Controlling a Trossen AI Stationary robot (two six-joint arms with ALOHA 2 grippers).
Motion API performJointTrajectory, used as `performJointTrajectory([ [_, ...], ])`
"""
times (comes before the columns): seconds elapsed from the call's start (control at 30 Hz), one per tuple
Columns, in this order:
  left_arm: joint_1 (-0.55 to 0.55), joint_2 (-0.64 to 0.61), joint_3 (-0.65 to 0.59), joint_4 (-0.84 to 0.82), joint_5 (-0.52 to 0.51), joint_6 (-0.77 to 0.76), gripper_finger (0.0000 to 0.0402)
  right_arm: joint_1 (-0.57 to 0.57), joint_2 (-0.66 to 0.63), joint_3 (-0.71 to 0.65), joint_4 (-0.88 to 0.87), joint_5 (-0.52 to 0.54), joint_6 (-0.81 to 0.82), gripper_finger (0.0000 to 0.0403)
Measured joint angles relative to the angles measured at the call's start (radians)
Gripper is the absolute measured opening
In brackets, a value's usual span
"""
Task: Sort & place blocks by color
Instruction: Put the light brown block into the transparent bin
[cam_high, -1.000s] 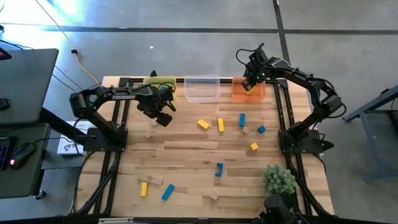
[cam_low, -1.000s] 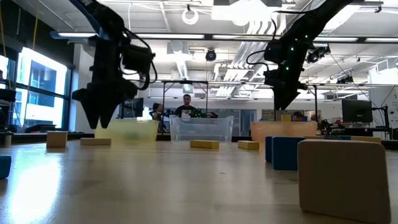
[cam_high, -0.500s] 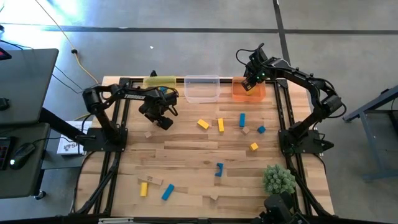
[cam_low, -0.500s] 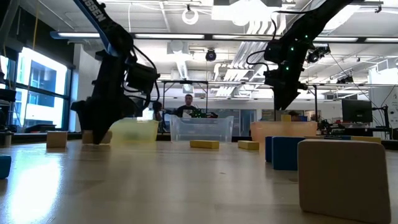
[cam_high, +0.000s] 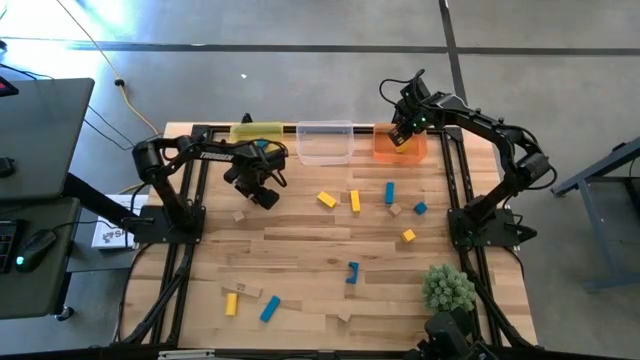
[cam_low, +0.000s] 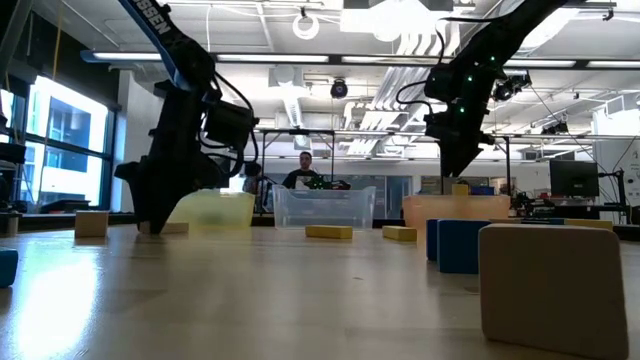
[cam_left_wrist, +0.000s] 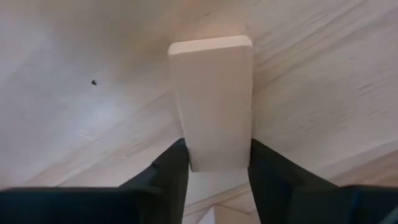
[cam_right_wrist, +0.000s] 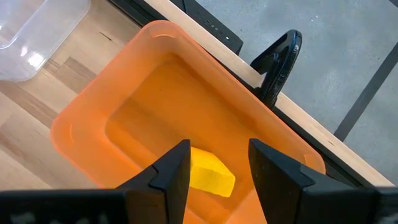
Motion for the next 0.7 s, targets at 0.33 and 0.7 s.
performJointTrajectory([
  [0.33,-0.006,-0.024,0.005,0.018,0.028,0.014,0.0103,0.000,0.000,0.000,0.000,0.000,0.000,0.0152],
  [0.7,-0.012,-0.104,0.140,0.111,0.098,0.015,0.0102,0.000,0.000,0.000,0.001,0.000,0.003,0.0152],
])
